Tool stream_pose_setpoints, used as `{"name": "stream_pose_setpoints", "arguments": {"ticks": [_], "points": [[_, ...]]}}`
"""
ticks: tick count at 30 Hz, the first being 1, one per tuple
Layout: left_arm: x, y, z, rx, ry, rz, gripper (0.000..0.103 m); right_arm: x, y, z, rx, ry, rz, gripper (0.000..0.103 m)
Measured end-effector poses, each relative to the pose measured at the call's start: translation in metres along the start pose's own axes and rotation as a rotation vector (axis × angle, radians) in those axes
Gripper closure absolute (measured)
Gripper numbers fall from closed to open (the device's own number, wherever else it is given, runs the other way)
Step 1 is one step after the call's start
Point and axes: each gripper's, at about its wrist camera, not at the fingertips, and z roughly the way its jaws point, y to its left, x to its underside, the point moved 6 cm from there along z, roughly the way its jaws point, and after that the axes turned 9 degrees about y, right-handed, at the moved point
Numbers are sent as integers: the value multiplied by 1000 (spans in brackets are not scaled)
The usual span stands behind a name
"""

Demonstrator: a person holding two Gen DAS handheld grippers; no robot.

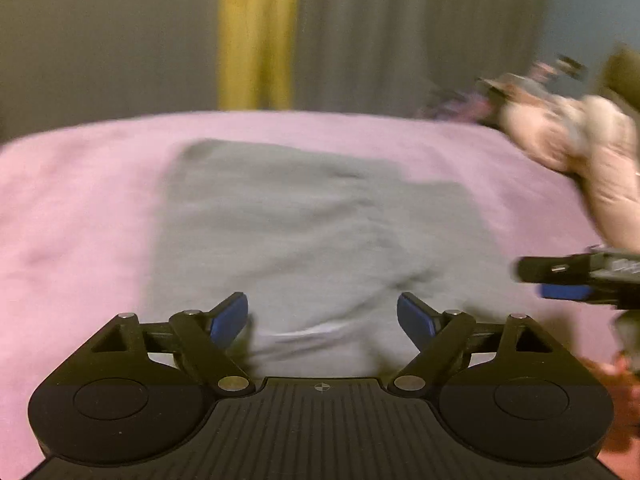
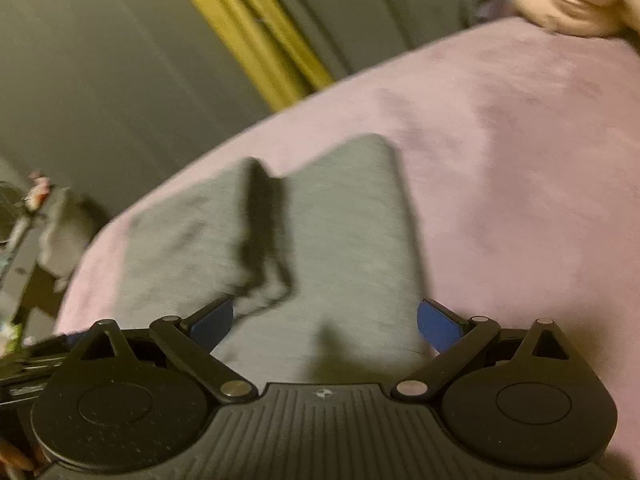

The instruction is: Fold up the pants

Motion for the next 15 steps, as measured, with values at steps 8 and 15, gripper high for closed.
{"name": "stream_pose_setpoints", "arguments": {"ticks": [8, 15], "points": [[19, 81, -16, -53, -97, -388, 8, -19, 29, 74, -187, 154, 88, 11], [36, 127, 7, 59, -35, -720, 8, -32, 18, 113, -273, 192, 258, 12]]}}
